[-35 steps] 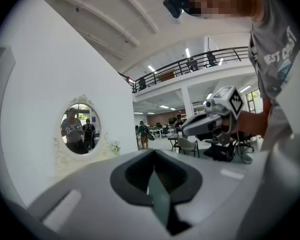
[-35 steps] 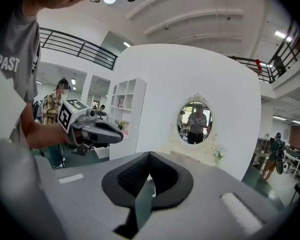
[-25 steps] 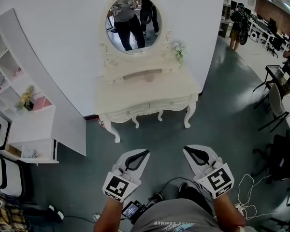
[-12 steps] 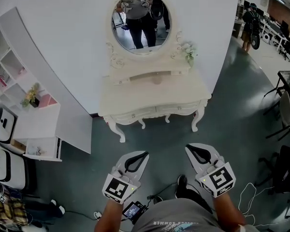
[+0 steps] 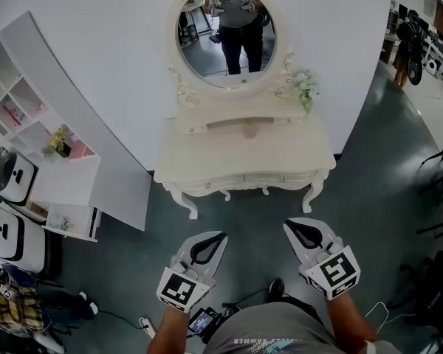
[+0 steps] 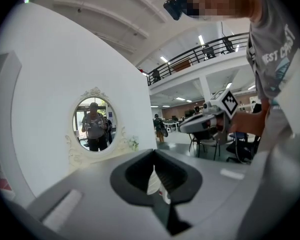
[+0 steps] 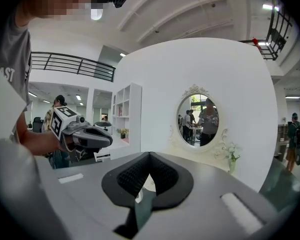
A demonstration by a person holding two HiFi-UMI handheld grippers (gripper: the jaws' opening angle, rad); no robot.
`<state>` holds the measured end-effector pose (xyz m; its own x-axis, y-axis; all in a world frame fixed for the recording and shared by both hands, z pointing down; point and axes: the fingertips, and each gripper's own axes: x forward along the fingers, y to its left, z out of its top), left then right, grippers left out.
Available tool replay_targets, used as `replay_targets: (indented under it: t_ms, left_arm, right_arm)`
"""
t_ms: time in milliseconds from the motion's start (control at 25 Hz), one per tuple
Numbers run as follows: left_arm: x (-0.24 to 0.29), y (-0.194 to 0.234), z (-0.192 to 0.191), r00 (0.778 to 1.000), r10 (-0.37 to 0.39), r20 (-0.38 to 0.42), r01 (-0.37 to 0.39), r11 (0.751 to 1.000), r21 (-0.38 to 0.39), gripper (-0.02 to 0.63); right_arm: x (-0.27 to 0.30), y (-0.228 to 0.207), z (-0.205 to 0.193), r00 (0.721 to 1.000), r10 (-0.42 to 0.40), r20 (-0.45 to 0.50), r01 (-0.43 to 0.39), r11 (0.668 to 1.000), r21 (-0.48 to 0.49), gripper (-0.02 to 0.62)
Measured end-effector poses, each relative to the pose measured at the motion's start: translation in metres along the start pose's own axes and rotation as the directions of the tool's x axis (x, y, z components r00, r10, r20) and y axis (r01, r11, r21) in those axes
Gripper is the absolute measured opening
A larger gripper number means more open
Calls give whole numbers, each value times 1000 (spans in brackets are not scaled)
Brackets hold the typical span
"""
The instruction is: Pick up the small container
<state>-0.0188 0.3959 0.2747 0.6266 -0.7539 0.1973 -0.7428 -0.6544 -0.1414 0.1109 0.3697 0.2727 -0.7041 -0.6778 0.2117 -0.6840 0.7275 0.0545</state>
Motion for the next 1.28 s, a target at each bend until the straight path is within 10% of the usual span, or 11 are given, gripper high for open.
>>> replay_targets:
  t_ms: [560,1280]
  left_arm:
    - [64,15,4,998,37,-49,-37,999,12,3]
    - [104,135,-5,977,-214,25,212,976,48,3]
  right_arm:
    - [32,-62,-15,998,70,-9,-69,997,33,2]
    - [123,-63,13,985,-158,-72,161,986,44,2]
